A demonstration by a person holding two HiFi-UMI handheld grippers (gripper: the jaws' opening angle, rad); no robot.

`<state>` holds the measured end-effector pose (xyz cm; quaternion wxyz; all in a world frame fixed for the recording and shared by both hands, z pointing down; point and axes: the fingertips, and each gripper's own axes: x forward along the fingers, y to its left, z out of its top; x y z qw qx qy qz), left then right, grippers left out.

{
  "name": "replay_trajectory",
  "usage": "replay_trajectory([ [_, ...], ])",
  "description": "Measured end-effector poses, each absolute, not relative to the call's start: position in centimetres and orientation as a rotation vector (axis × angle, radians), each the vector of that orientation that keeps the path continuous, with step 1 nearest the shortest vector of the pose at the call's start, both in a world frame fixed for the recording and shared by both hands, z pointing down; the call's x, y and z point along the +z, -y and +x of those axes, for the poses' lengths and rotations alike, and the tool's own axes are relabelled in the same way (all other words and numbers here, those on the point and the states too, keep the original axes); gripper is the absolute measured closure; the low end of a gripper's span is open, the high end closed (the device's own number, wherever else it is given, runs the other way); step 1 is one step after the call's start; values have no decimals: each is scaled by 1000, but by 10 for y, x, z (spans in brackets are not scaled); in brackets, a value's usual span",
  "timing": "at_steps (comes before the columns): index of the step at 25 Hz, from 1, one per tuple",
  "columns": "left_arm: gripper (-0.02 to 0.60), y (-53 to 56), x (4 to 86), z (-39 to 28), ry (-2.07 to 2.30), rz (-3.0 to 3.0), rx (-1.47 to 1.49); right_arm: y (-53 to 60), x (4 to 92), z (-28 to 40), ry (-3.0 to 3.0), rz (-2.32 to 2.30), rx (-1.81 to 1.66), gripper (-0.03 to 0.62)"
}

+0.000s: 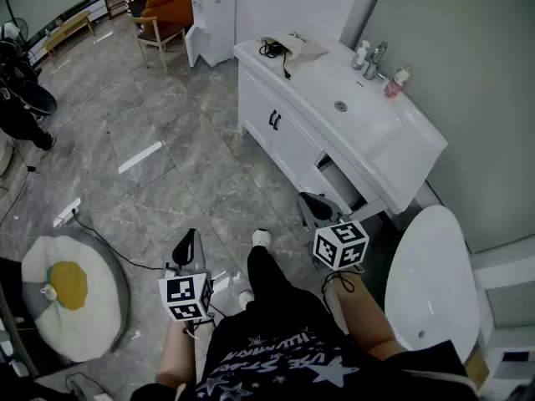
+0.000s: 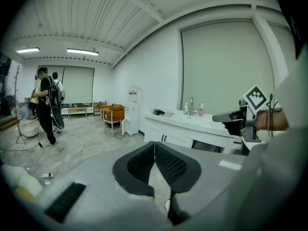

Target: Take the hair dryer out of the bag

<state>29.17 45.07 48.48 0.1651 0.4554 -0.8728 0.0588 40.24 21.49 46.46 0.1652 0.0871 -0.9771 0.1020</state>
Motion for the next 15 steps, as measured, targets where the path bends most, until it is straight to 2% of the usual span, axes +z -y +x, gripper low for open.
replay_trajectory([
  [15, 560, -462, 495, 290, 2460, 1295, 156, -226, 478, 395, 2765, 243, 275, 592],
])
